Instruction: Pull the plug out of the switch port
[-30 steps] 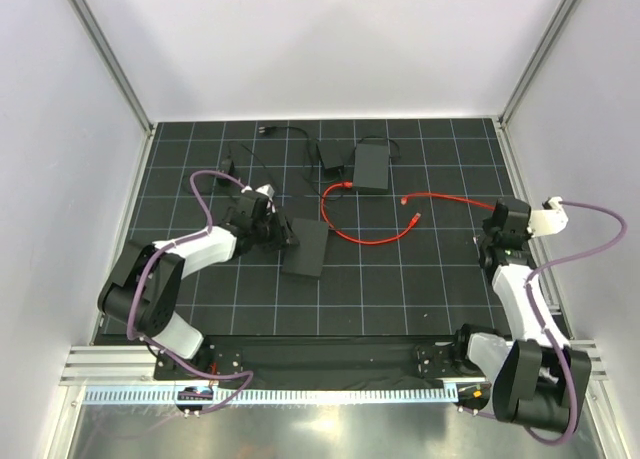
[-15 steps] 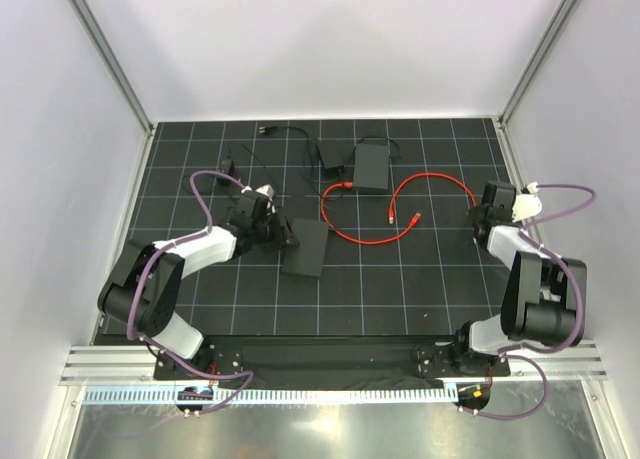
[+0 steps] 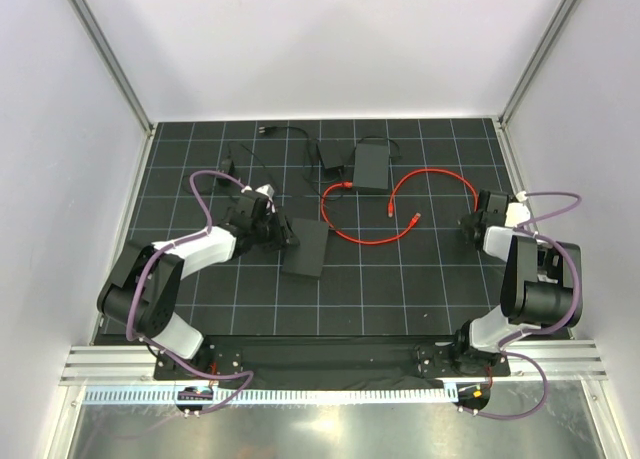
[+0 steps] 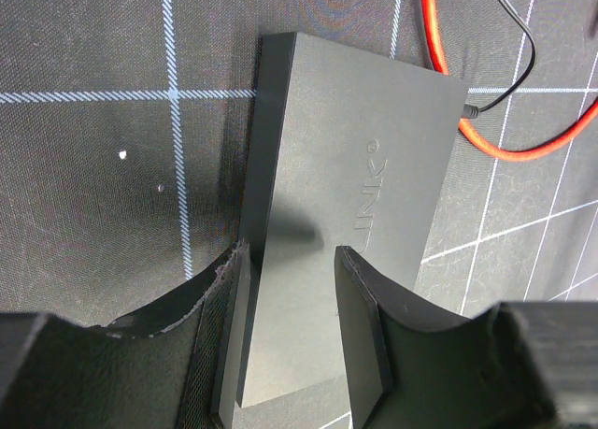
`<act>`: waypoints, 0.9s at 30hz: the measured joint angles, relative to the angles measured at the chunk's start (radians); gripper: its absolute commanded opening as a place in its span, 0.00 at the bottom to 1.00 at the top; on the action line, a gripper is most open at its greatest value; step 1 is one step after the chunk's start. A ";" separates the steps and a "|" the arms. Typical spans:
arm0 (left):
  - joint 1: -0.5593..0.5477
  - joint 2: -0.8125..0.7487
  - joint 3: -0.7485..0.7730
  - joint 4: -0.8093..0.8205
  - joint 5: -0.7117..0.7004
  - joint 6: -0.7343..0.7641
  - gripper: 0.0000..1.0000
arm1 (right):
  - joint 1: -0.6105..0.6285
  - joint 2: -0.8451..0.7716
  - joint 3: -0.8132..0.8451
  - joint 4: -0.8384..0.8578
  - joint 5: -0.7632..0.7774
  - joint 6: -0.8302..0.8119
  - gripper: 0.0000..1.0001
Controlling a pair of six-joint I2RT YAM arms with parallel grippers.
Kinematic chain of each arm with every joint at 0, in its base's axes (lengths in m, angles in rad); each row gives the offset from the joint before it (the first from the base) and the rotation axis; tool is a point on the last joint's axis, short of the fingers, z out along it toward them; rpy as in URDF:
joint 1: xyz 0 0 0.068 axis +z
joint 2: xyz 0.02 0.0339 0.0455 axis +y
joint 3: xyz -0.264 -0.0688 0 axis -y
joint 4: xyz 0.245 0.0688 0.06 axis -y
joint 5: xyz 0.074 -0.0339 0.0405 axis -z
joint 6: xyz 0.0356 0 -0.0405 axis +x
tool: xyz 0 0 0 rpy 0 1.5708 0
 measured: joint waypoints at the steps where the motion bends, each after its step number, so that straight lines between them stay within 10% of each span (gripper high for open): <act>1: 0.000 0.000 0.000 0.000 0.000 0.000 0.45 | 0.000 0.000 -0.005 0.000 -0.001 -0.003 0.01; 16: 0.000 0.000 -0.003 0.008 0.008 0.001 0.46 | 0.056 0.042 0.164 0.029 -0.168 -0.089 0.39; 27: 0.000 0.000 -0.006 0.014 0.010 0.004 0.46 | 0.455 0.155 0.494 -0.249 -0.085 -0.322 0.55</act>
